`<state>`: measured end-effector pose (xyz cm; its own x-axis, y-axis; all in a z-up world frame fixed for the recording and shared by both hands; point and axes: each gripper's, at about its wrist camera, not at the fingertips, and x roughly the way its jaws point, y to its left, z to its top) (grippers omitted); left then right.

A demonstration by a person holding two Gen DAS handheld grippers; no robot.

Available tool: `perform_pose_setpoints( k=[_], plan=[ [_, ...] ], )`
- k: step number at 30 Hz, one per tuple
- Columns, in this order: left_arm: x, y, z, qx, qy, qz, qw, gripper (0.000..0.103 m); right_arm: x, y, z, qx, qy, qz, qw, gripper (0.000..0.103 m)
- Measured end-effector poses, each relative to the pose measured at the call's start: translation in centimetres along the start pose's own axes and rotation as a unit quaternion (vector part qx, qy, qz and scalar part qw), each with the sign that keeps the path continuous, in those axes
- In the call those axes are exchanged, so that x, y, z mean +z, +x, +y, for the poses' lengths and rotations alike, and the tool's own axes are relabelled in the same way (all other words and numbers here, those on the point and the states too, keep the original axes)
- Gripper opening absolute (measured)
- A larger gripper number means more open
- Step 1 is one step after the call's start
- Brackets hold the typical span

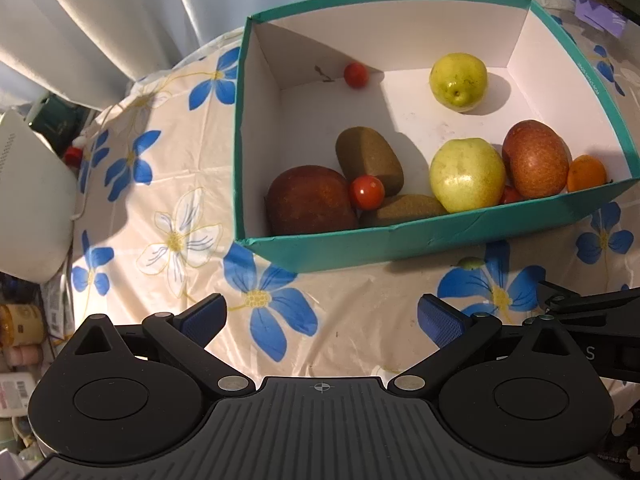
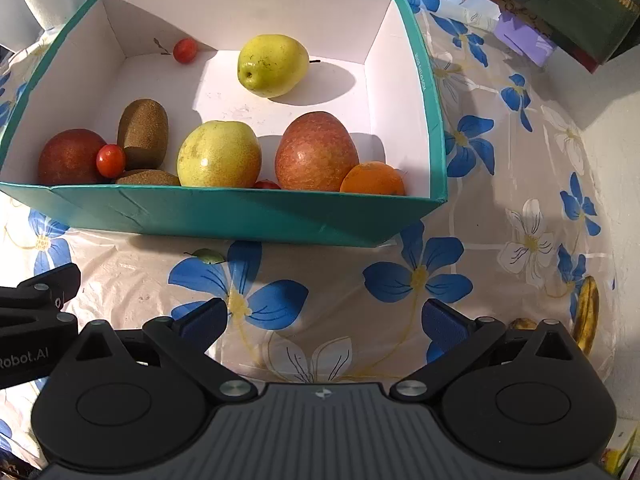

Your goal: Organize fruits

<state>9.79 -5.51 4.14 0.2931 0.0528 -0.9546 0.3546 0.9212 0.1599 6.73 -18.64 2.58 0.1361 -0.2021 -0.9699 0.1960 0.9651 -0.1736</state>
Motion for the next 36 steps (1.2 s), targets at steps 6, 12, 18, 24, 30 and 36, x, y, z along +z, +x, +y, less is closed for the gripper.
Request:
perform_pose_setpoints(
  k=[6,12,18,24,30,36],
  plan=[
    [0.7,0.6,0.2,-0.007,-0.016,0.007,0.9998,0.103,1.3,0.6,-0.4,0.006,-0.014,0.005,1.0,0.103],
    [1.4,1.3,0.3,0.005,-0.017,0.013,0.9998,0.103,2.3,1.4,-0.1,0.017,-0.029,0.014,0.999,0.103],
    [1.7,1.1,0.3,0.009,-0.014,0.002,0.9999,0.103,2.6,1.9,0.1,0.025,-0.037,0.019,0.999,0.103],
    [1.8,1.2,0.3,0.0,-0.015,0.001,0.9999,0.103,2.6,2.1,-0.2,0.028,-0.038,0.022,0.999,0.103],
    [1.7,1.4,0.3,0.008,-0.014,0.002,0.9999,0.103,2.6,2.1,-0.1,0.028,-0.04,0.021,0.999,0.103],
    [1.8,1.5,0.3,0.007,-0.013,0.004,0.9999,0.103,2.5,2.2,-0.1,0.028,-0.04,0.022,0.999,0.103]
  ],
)
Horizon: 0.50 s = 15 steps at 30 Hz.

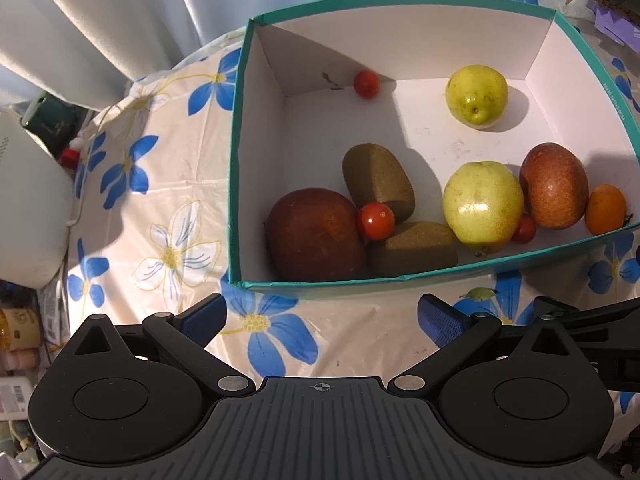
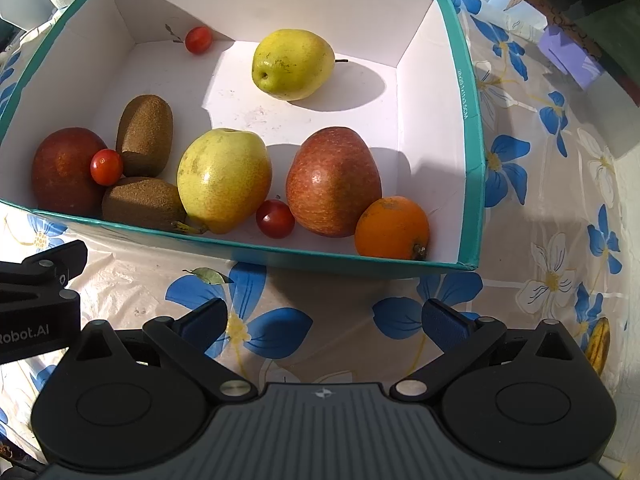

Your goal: Organize fruits

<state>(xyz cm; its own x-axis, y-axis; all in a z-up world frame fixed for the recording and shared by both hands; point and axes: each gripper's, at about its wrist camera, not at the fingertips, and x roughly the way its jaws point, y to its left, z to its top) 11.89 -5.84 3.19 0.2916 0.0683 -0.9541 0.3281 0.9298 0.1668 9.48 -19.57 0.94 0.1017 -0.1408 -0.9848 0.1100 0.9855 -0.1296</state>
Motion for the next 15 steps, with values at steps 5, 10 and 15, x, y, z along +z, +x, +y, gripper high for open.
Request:
perform_pose_setpoints(
  k=[5,10,15],
  plan=[
    [0.06,0.21,0.04,-0.002,0.001,0.003,1.0,0.103,0.08,0.08,-0.03,0.0,-0.001,0.001,1.0,0.103],
    [0.08,0.3,0.04,-0.003,0.001,0.003,1.0,0.103,0.18,0.2,-0.03,-0.001,-0.002,0.003,1.0,0.103],
    [0.16,0.47,0.05,-0.006,0.002,0.005,1.0,0.103,0.26,0.34,-0.05,0.0,-0.001,0.004,1.0,0.103]
  ],
)
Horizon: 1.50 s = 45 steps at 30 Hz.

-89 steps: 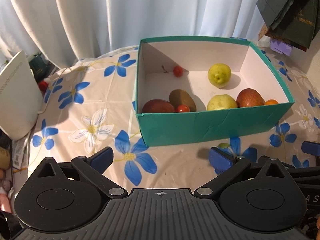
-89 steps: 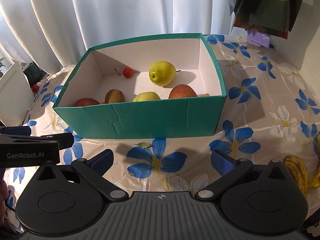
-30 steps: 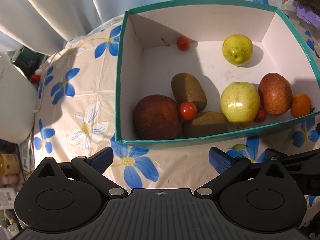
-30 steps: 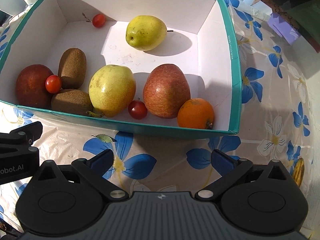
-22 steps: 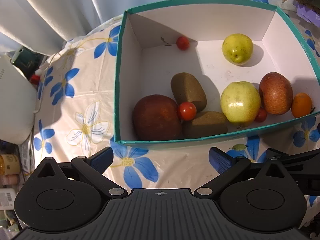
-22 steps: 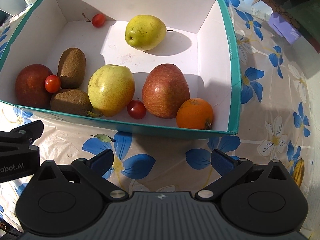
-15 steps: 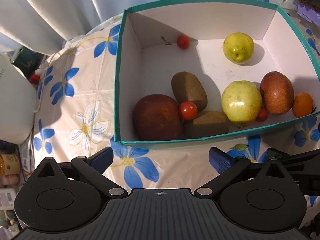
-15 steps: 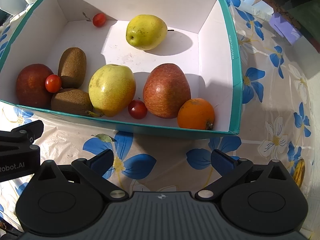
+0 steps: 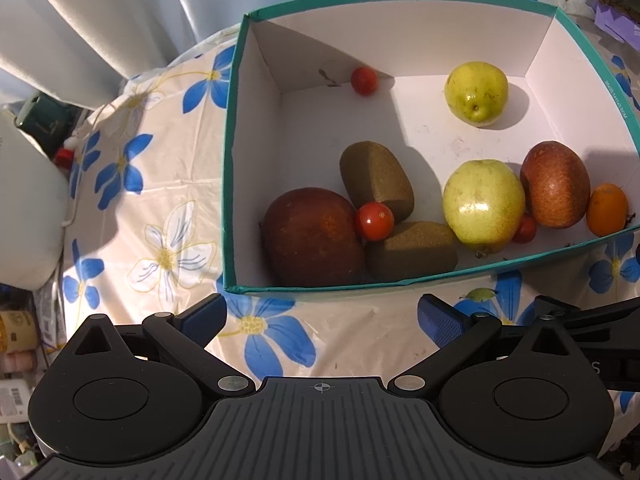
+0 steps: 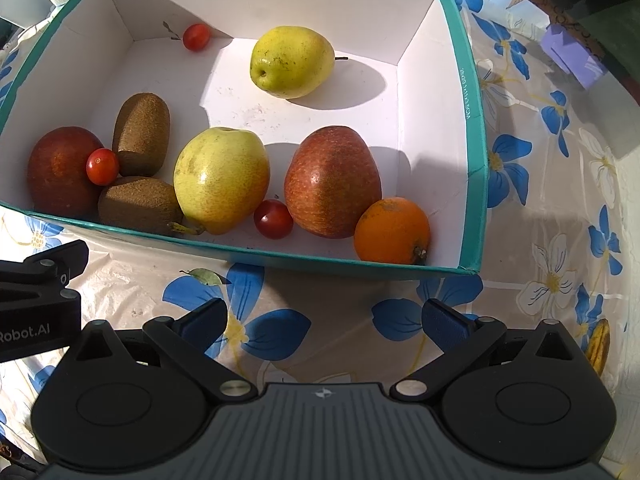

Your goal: Organize fruits

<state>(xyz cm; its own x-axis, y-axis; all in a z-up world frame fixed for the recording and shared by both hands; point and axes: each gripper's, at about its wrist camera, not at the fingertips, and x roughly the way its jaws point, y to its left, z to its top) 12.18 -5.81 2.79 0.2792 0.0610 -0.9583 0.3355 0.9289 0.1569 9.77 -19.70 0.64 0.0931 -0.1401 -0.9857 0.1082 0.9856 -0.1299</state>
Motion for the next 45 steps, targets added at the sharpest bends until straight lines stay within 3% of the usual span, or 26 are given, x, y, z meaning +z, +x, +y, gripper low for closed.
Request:
perform_pose_setpoints(
  k=[45],
  plan=[
    [0.17,0.5,-0.02,0.002,0.004,0.003,1.0,0.103,0.32,0.38,-0.1,0.001,-0.003,0.005,1.0,0.103]
  ],
)
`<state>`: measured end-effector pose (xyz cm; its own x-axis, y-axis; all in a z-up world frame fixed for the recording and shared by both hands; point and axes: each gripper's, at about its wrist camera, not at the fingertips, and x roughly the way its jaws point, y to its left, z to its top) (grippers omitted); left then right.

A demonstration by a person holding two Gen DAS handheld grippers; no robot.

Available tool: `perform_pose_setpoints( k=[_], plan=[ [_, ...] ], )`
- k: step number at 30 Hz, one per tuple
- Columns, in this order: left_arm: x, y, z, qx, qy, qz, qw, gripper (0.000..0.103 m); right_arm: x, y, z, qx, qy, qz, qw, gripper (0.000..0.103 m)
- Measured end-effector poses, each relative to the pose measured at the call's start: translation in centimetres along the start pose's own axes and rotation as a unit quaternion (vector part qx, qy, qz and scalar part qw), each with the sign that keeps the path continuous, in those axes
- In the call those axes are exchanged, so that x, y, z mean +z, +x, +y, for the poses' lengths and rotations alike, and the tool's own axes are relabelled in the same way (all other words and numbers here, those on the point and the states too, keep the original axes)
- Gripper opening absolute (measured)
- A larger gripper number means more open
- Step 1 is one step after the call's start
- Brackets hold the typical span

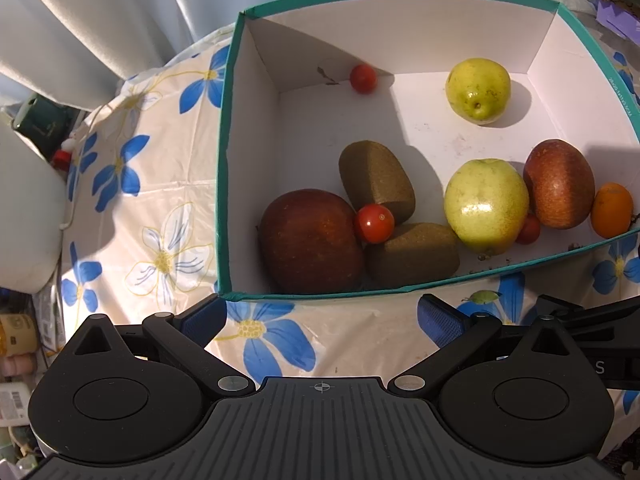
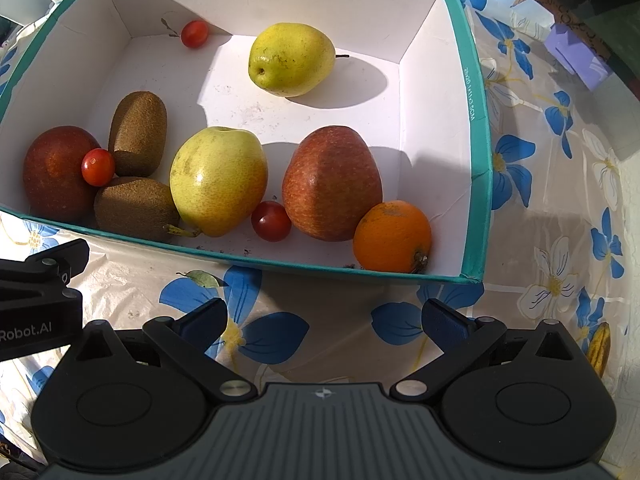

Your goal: Organize fruits

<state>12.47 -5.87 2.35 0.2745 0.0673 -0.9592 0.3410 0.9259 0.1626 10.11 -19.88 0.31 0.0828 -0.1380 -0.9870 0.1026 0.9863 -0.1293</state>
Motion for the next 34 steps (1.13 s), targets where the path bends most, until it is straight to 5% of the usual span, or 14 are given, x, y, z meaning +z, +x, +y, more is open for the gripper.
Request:
perform_pose_setpoints(
  k=[34],
  plan=[
    [-0.22,-0.6,-0.27,0.005,0.013,-0.021,0.9997,0.103,-0.05,-0.23,-0.2,-0.004,0.003,-0.003,1.0,0.103]
  ],
)
